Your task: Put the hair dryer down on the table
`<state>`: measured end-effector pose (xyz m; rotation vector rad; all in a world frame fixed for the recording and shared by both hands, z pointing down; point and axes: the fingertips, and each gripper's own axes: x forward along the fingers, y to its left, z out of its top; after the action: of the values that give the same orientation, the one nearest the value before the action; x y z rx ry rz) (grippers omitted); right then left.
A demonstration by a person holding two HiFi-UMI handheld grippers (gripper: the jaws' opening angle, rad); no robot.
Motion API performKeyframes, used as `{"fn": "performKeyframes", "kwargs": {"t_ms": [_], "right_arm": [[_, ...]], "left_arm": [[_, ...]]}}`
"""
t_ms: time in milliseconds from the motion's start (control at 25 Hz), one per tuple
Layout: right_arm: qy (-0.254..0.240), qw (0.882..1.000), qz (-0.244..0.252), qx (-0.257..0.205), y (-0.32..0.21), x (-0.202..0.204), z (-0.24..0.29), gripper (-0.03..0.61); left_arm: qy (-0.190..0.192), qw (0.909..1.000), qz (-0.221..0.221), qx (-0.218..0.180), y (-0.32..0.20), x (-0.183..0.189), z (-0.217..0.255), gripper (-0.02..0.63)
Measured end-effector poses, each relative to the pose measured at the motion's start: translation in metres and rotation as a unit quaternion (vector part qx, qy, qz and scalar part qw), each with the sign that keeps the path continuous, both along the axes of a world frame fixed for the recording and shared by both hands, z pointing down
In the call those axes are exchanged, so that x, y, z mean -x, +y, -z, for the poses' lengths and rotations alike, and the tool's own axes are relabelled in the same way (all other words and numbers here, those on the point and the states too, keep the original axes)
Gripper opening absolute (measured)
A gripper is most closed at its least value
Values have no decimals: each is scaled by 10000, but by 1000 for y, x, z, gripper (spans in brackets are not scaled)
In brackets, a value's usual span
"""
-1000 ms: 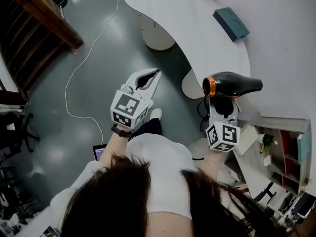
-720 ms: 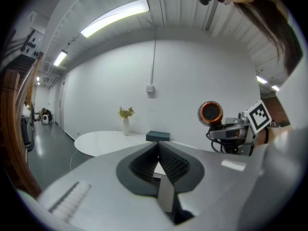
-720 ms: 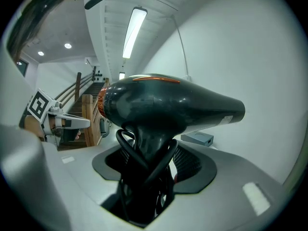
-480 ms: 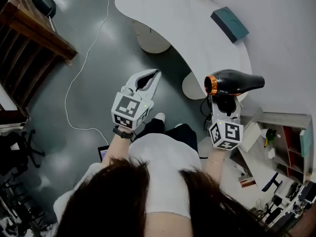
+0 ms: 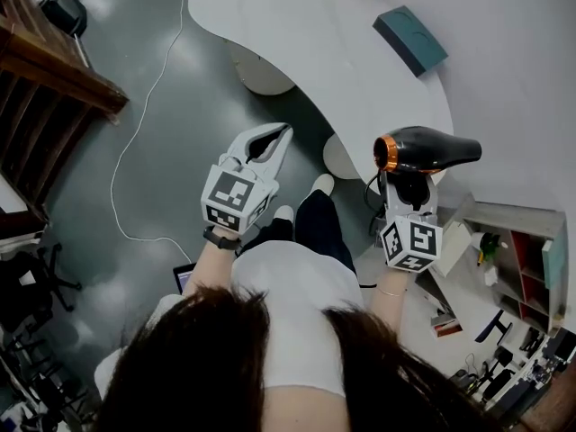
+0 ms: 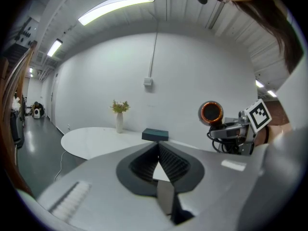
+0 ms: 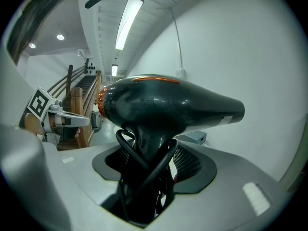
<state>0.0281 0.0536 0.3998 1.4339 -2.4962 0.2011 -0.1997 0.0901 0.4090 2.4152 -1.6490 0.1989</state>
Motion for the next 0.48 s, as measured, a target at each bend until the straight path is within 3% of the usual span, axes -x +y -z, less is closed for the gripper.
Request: {"fn": "performKeyframes", "kwargs": {"t_ms": [480], "right_arm": [[-188, 9991, -376, -58, -122, -45, 9, 259]], "left_arm": [[-119, 9987, -453, -175, -137, -54, 17, 58]]}}
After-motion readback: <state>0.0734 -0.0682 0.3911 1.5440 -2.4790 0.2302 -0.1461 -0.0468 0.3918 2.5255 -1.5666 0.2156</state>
